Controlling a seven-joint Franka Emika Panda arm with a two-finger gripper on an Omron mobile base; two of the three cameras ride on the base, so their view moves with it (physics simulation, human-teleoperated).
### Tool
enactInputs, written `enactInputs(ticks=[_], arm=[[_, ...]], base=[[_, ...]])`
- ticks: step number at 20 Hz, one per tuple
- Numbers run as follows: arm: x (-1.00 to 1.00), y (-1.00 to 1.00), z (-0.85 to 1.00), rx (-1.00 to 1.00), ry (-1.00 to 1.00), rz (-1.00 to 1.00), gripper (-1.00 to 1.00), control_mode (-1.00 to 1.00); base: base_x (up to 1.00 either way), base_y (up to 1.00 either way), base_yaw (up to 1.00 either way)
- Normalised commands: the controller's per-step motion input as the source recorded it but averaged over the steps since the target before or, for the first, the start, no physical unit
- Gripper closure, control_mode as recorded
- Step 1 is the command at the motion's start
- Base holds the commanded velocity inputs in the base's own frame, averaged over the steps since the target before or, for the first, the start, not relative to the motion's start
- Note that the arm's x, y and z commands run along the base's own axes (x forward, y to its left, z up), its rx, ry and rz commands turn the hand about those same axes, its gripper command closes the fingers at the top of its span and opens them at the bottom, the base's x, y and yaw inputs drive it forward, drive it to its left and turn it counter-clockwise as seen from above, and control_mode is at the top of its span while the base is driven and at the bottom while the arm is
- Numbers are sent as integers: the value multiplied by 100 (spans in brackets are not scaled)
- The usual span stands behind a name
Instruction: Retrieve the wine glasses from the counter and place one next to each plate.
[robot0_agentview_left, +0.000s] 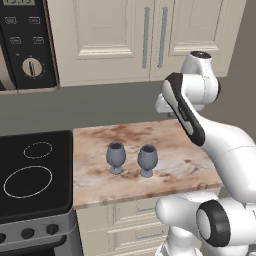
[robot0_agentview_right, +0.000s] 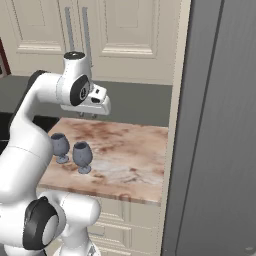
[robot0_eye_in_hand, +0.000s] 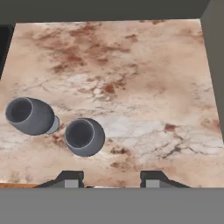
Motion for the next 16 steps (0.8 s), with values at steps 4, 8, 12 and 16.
enactInputs(ticks=[4,8,12,16], arm=[[-29,0,-5,0,-3,0,-100,-100],[-68,0,-45,0,0,0,-100,-100],[-48,0,-16,0,2,-11,-100,-100],[-16,0,0,8,0,-31,-100,-100]], base=[[0,0,0],[0,0,0],[0,0,0],[0,0,0]])
